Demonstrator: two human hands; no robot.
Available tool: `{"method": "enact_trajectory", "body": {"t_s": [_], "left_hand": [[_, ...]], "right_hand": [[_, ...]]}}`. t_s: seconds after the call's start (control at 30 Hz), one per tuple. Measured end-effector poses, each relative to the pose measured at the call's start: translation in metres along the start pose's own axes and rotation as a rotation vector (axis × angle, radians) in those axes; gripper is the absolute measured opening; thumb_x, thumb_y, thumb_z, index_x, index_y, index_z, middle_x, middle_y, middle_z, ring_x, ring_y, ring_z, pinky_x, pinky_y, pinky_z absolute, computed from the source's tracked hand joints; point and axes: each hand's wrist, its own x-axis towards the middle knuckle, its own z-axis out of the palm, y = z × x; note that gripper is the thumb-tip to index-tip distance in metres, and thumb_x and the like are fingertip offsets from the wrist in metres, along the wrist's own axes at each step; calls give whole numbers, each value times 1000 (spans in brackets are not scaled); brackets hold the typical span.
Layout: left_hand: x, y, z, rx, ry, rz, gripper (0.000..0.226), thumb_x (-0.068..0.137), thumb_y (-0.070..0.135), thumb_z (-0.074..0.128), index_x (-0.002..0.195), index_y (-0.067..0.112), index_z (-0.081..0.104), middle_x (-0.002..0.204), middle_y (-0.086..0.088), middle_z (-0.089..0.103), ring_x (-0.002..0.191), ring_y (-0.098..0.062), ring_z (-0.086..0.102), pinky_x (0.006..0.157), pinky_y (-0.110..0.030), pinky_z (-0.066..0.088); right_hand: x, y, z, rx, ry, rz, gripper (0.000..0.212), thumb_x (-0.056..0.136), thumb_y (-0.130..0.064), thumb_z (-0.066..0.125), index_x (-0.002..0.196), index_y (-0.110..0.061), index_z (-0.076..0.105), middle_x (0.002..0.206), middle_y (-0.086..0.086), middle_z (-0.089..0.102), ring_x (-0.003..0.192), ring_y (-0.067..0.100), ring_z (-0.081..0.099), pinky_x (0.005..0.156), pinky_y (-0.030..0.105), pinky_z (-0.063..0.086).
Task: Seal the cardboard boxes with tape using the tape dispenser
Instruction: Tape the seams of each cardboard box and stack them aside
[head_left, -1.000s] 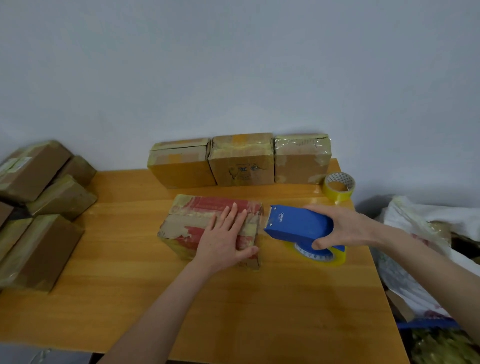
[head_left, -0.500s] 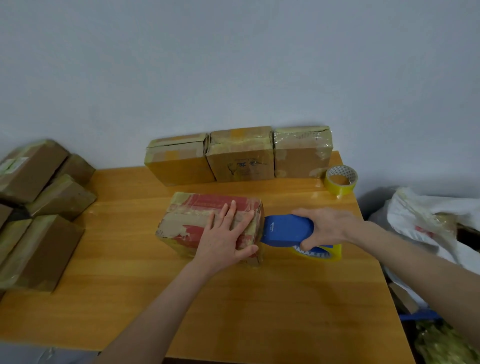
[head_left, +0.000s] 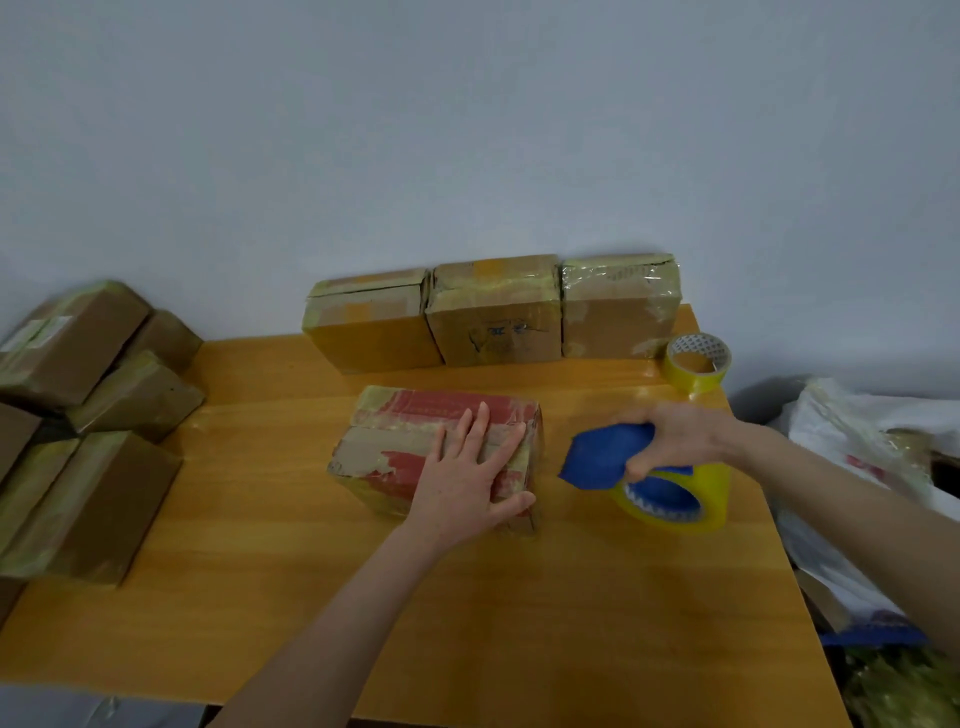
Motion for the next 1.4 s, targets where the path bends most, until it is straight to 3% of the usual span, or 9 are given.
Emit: {"method": "enact_trajectory", "body": {"t_s": [0.17, 0.33, 0.5, 0.83, 0.93, 1.0, 1.1, 1.27, 1.4], "left_hand": [[-4, 4, 3, -2, 11, 1, 87, 59, 85, -26, 138, 48, -24, 159, -8, -18, 147, -27, -15, 119, -47, -6], [-3, 6, -1, -14, 13, -12, 91, 56, 86, -30, 138, 48, -25, 159, -8, -19, 147, -26, -16, 119, -47, -8], [-2, 6, -1, -6, 9, -8, 92, 55, 86, -30, 138, 47, -25, 159, -7, -19, 147, -26, -17, 119, -48, -5], [1, 28, -1, -46, 33, -72, 79, 70, 81, -11, 140, 46, -21, 158, -7, -19, 147, -27, -15, 118, -48, -4], [4, 38, -1, -38, 10, -90, 76, 76, 78, -1, 141, 45, -21, 159, -11, -18, 147, -29, -16, 117, -49, -4], [5, 37, -3, -85, -24, -81, 78, 77, 79, 2, 144, 45, -17, 158, -10, -19, 147, -28, -17, 117, -49, -5], [0, 26, -13, -339, -17, -66, 72, 88, 68, 9, 152, 37, -2, 160, -5, -9, 148, -19, -12, 119, -40, -4], [-10, -20, -15, -196, 102, -180, 58, 100, 51, 13, 153, 29, 1, 162, 2, -2, 148, -15, -8, 121, -41, -3], [-13, -35, -5, -80, -17, -250, 60, 97, 60, 9, 151, 39, -7, 161, -3, -11, 148, -24, -13, 117, -53, -6]], "right_hand": [[-17, 4, 9, 606, 235, 45, 39, 74, -31, 79, 107, -27, 61, 97, -5, 65, 84, 9, 62, 71, 22, 52], [-13, 27, 67, 1466, 275, 337, 41, 84, -36, 71, 118, -15, 63, 102, 9, 69, 90, 27, 65, 87, 46, 53], [-26, 20, 101, 1650, 277, 473, 24, 90, -33, 65, 99, -12, 62, 94, 12, 65, 83, 27, 62, 63, 40, 50], [-21, 44, 102, 826, 565, 519, 43, 95, -51, 51, 111, -16, 68, 63, 7, 58, 63, 25, 55, 58, 37, 41], [-23, 42, 97, 639, 520, 533, 39, 99, -46, 46, 87, -13, 63, 58, 6, 51, 56, 23, 49, 55, 34, 34], [-24, 37, 89, 524, 524, 525, 38, 101, -42, 46, 93, -8, 62, 76, 13, 59, 71, 26, 56, 65, 36, 41], [-21, 4, 74, 382, 656, 358, 51, 102, -36, 43, 143, -5, 41, 144, 15, 45, 130, 31, 43, 103, 41, 38], [-17, -102, 70, 269, 581, 2, 62, 102, -42, 38, 155, -19, 16, 161, -2, 15, 148, 18, 18, 117, 39, 28], [2, -133, 90, 192, 463, 60, 71, 103, -43, 34, 155, -17, -5, 161, 0, -21, 149, 24, 12, 112, 41, 35]]}}
